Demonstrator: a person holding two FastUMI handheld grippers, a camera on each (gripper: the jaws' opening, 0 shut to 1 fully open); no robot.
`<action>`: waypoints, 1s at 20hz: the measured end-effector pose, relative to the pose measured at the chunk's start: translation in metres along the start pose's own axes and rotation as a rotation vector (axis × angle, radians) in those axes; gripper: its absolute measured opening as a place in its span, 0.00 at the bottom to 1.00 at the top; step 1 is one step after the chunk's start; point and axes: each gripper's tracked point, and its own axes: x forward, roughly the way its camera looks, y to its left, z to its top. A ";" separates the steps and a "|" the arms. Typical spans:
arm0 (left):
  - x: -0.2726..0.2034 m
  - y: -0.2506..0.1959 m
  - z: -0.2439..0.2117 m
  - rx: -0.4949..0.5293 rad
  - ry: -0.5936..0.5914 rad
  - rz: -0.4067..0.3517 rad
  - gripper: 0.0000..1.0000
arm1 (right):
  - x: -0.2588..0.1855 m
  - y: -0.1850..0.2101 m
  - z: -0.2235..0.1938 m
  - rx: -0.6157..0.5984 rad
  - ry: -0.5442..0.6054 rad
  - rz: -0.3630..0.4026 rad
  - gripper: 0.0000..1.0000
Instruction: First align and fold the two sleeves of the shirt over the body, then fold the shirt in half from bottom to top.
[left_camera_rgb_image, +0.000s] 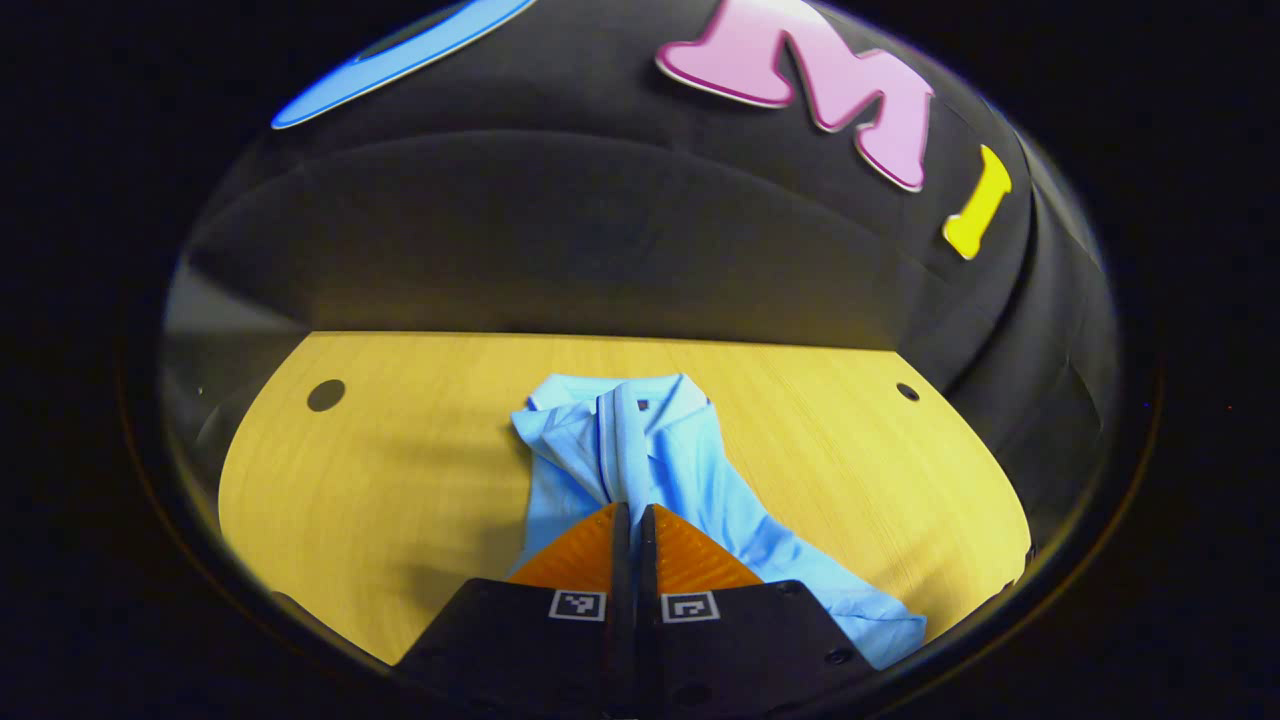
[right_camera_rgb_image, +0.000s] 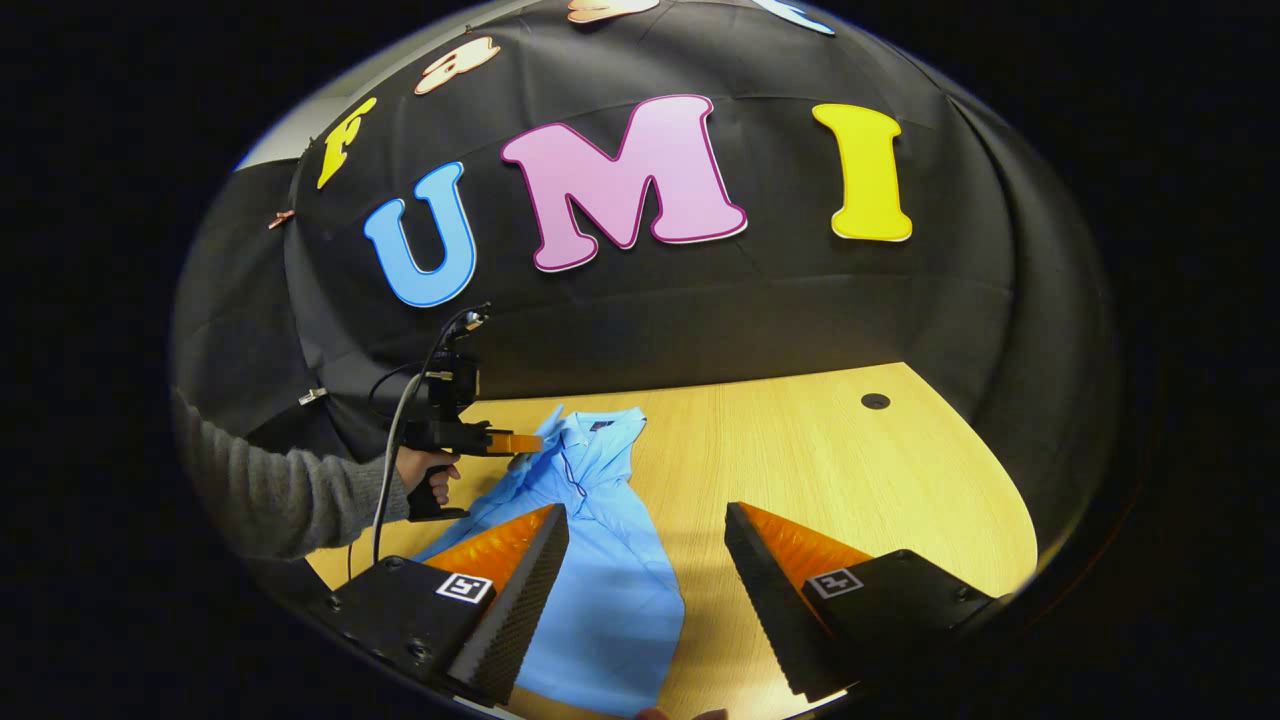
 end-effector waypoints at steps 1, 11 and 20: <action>0.002 -0.008 -0.005 0.016 0.010 -0.008 0.06 | 0.000 -0.002 -0.001 0.002 0.001 -0.002 0.98; 0.028 -0.030 -0.049 0.167 0.150 0.045 0.06 | 0.002 -0.007 -0.008 0.016 0.003 -0.015 0.98; 0.034 -0.030 -0.055 0.201 0.162 0.070 0.22 | -0.010 -0.019 -0.024 0.033 0.002 -0.030 0.98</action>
